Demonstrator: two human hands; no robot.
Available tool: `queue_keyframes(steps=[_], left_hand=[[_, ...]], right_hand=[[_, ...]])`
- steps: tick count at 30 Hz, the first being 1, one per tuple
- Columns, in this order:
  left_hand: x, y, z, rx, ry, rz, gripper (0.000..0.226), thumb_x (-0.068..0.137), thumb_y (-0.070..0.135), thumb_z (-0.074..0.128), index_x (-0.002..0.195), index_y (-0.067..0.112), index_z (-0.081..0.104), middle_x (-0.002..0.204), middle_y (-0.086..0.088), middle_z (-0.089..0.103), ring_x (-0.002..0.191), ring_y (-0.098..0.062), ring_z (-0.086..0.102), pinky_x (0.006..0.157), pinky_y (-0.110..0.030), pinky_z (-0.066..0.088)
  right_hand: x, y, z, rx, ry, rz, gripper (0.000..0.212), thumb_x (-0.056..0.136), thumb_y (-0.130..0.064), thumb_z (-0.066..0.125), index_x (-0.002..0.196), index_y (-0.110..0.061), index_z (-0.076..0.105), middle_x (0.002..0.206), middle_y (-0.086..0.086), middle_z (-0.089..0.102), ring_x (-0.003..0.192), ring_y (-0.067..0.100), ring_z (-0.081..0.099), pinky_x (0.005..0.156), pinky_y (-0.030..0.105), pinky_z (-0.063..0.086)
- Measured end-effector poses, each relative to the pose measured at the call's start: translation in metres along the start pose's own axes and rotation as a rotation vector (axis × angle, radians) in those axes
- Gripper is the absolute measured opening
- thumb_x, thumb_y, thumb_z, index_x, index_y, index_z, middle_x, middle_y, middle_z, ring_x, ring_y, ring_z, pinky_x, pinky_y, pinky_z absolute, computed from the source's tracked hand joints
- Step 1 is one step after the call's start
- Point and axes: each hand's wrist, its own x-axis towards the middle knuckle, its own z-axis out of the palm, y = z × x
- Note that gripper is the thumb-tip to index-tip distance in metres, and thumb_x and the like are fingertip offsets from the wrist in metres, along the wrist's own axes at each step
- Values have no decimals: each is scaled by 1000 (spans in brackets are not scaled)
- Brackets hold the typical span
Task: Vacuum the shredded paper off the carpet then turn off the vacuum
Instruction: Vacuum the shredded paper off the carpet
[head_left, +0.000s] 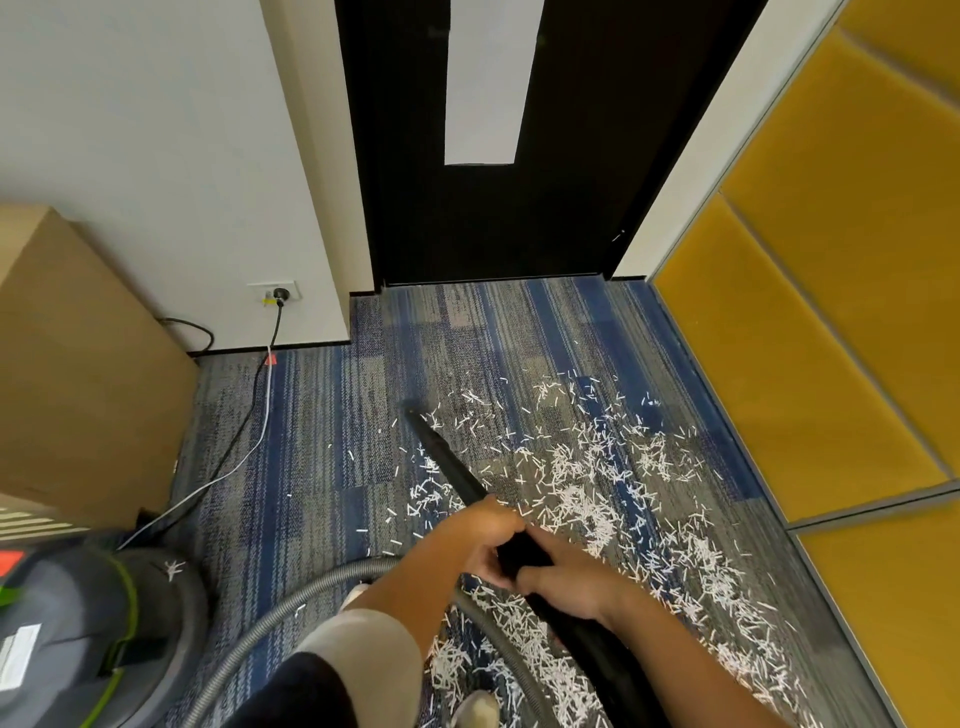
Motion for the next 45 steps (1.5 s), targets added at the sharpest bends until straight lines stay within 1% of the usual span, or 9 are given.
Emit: queue_keyframes(steps=[2, 6, 9, 13, 19, 26, 32, 36, 45], left_hand=[[0, -2, -1, -4, 36, 17, 16, 100, 8, 38, 116, 7, 41, 96, -11, 55, 94, -26, 60, 79, -35, 57], [3, -5, 1, -24, 55, 70, 44, 99, 8, 40, 140, 19, 26, 111, -12, 52, 95, -26, 59, 64, -33, 56], [0, -5, 4, -42, 37, 44, 22, 99, 11, 41, 119, 15, 35, 100, -12, 53, 99, -28, 58, 73, -34, 57], [-3, -12, 1, 10, 16, -4, 13, 99, 13, 40, 112, 10, 40, 95, -13, 54, 97, -30, 59, 79, -36, 57], [-4, -30, -3, 59, 0, -63, 28, 99, 17, 44, 126, 14, 35, 100, -17, 56, 78, -28, 63, 51, -29, 57], [-14, -33, 9, 67, -59, -29, 13, 99, 14, 43, 111, 14, 36, 90, -13, 54, 74, -24, 61, 60, -30, 56], [-17, -49, 4, 91, -53, -72, 22, 98, 23, 46, 115, 12, 38, 92, -14, 60, 73, -24, 66, 55, -28, 58], [-17, -62, -6, 111, -46, -127, 19, 100, 28, 45, 102, 9, 44, 89, -12, 62, 84, -24, 67, 75, -30, 58], [-13, -61, -10, 163, -56, -140, 29, 101, 32, 39, 111, 6, 48, 88, -11, 60, 72, -18, 63, 67, -25, 56]], right_hand=[[2, -4, 3, 38, -24, -11, 54, 86, -15, 53, 134, -34, 36, 89, 1, 56, 67, 15, 54, 57, 26, 47], [2, -4, 2, 38, 3, -10, 54, 86, -15, 52, 134, -34, 38, 91, 3, 57, 71, 18, 56, 61, 29, 49], [-2, -1, 0, 41, 3, -11, 50, 83, -16, 53, 129, -33, 42, 89, 5, 58, 69, 20, 56, 63, 32, 51], [-10, 2, 3, -6, -49, -8, 49, 82, -21, 55, 126, -35, 40, 91, 6, 58, 68, 21, 58, 61, 30, 51], [-19, 3, 20, -26, -95, -26, 56, 85, -16, 54, 135, -33, 35, 90, 0, 52, 68, 16, 54, 56, 24, 48], [-37, 11, 14, -40, -137, -31, 56, 87, -15, 54, 136, -30, 31, 88, 2, 53, 66, 14, 54, 51, 20, 46], [-42, 12, 22, -105, -179, -63, 50, 87, -15, 53, 131, -32, 37, 88, -1, 53, 67, 12, 53, 54, 20, 46], [-36, 14, 35, -125, -200, -52, 51, 82, -18, 56, 126, -38, 40, 91, 2, 57, 73, 17, 58, 59, 24, 51], [-42, 6, 32, -155, -229, -70, 55, 86, -17, 54, 134, -35, 36, 87, -2, 53, 67, 11, 53, 53, 19, 46]])
